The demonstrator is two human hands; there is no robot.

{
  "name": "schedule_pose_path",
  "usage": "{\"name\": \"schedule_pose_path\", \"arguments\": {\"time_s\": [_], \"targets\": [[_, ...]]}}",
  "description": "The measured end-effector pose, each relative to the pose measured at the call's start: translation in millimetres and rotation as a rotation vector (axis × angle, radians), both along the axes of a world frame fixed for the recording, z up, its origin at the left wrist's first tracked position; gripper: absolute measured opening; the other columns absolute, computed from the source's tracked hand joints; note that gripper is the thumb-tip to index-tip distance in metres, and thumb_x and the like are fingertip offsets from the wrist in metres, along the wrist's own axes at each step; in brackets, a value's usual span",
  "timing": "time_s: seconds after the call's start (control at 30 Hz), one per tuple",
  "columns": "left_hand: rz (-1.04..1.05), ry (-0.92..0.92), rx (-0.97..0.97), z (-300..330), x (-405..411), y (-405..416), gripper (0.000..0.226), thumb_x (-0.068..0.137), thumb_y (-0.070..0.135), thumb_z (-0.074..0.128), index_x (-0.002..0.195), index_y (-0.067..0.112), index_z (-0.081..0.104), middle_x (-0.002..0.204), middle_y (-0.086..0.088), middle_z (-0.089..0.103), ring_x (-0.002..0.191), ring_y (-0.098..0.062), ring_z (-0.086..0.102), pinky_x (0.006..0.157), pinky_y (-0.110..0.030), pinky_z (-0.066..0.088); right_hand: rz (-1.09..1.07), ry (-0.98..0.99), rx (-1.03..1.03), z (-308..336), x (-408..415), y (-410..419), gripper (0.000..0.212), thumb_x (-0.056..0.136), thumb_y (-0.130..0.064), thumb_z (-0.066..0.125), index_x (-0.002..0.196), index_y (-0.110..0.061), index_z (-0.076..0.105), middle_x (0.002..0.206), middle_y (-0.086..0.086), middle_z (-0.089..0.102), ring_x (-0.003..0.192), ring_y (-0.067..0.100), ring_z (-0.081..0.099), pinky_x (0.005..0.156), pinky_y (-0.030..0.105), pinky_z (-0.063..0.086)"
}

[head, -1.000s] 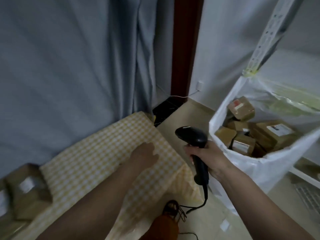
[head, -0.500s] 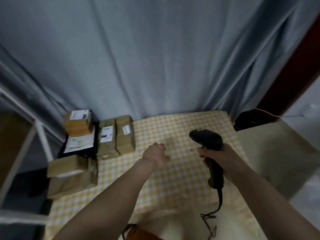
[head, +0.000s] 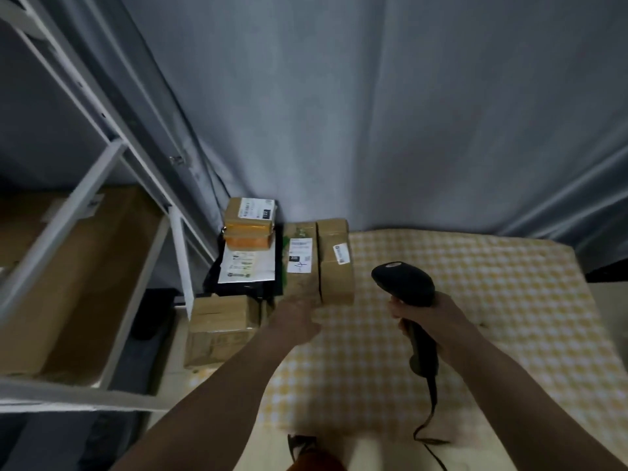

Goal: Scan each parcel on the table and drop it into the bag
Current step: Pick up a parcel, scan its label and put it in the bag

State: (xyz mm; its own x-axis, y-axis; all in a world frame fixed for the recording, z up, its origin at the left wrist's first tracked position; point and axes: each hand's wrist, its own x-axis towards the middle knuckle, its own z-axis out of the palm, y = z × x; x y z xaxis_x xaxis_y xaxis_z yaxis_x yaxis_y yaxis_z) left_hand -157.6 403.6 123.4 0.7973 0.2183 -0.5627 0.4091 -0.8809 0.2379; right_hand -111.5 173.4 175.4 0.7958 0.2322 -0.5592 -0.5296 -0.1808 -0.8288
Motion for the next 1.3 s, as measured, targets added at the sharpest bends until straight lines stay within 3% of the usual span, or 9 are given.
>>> {"name": "schedule_pose_path", "arguments": {"time_s": [0.3,0.43,0.53,0.73,0.8,0.9,1.07,1.17,1.3], "targets": [[0.062,0.157,-0.034,-71,22,88,0.077,0.087,0.042,0.063,0.15,0.014,0.028,0.147,-0.01,0.035,0.136,-0.027,0.035,0.108,-0.035,0.036,-0.022,0.139,-0.05,-59,23,102,0.022,0.076,-0.005,0.076,0.093,0.003,0.065,0.074,0.015,0.06,0.062,0.023,0.056,0.069,0.038,0.047],[0.171,0.128,-0.127,-105,43,92,0.083,0.087,0.036,0.066,0.152,0.014,0.018,0.151,-0.008,0.027,0.138,-0.024,0.032,0.095,-0.026,0.038,-0.025,0.175,-0.095,-91,36,118,0.014,0.077,-0.003,0.075,0.085,0.001,0.064,0.066,0.011,0.059,0.06,0.023,0.055,0.068,0.037,0.046],[0.279,0.068,-0.222,-129,61,88,0.09,0.087,0.036,0.066,0.154,0.016,0.009,0.154,-0.008,0.023,0.141,-0.025,0.027,0.107,-0.032,0.033,-0.031,0.2,-0.108,-116,49,124,0.015,0.078,-0.003,0.074,0.086,0.002,0.063,0.065,0.01,0.058,0.061,0.024,0.054,0.069,0.037,0.045],[0.68,-0.013,-0.309,-178,99,90,0.085,0.079,0.039,0.074,0.145,0.008,0.03,0.14,-0.013,0.038,0.126,-0.029,0.043,0.09,-0.028,0.038,-0.037,0.249,-0.083,-166,72,134,0.016,0.077,-0.005,0.076,0.088,-0.002,0.065,0.071,0.009,0.061,0.066,0.024,0.058,0.071,0.038,0.048],[0.835,-0.021,-0.357,-195,109,94,0.082,0.08,0.036,0.075,0.142,0.004,0.032,0.142,-0.017,0.034,0.122,-0.033,0.045,0.095,-0.035,0.044,-0.033,0.253,-0.079,-180,79,138,0.014,0.078,-0.004,0.075,0.087,-0.004,0.064,0.074,0.009,0.062,0.071,0.025,0.059,0.071,0.038,0.048],[1.129,-0.124,-0.391,-210,117,95,0.077,0.08,0.026,0.076,0.138,0.001,0.032,0.142,-0.018,0.027,0.118,-0.032,0.044,0.084,-0.034,0.045,0.002,0.243,-0.099,-201,90,141,0.017,0.079,-0.006,0.074,0.093,-0.006,0.065,0.082,0.012,0.062,0.076,0.027,0.058,0.074,0.041,0.049],[1.669,-0.123,-0.373,-231,127,92,0.091,0.076,0.04,0.078,0.142,0.004,0.027,0.144,-0.016,0.036,0.129,-0.035,0.041,0.103,-0.043,0.038,0.049,0.245,-0.13,-228,108,155,0.022,0.08,-0.011,0.075,0.098,-0.001,0.066,0.085,0.012,0.061,0.081,0.027,0.057,0.079,0.045,0.048],[1.711,-0.149,-0.424,-246,126,84,0.086,0.074,0.054,0.073,0.14,0.008,0.04,0.137,-0.011,0.048,0.122,-0.028,0.05,0.104,-0.04,0.042,0.051,0.223,-0.124,-240,114,170,0.015,0.079,-0.013,0.075,0.09,-0.014,0.065,0.082,0.006,0.06,0.079,0.023,0.056,0.078,0.041,0.047],[1.66,-0.359,-0.637,-263,123,67,0.084,0.074,0.033,0.081,0.14,0.0,0.041,0.138,-0.012,0.052,0.122,-0.027,0.054,0.105,-0.039,0.044,0.084,0.227,-0.089,-247,115,179,0.016,0.081,-0.014,0.075,0.088,-0.021,0.063,0.082,0.004,0.059,0.079,0.022,0.057,0.076,0.037,0.047]]}}
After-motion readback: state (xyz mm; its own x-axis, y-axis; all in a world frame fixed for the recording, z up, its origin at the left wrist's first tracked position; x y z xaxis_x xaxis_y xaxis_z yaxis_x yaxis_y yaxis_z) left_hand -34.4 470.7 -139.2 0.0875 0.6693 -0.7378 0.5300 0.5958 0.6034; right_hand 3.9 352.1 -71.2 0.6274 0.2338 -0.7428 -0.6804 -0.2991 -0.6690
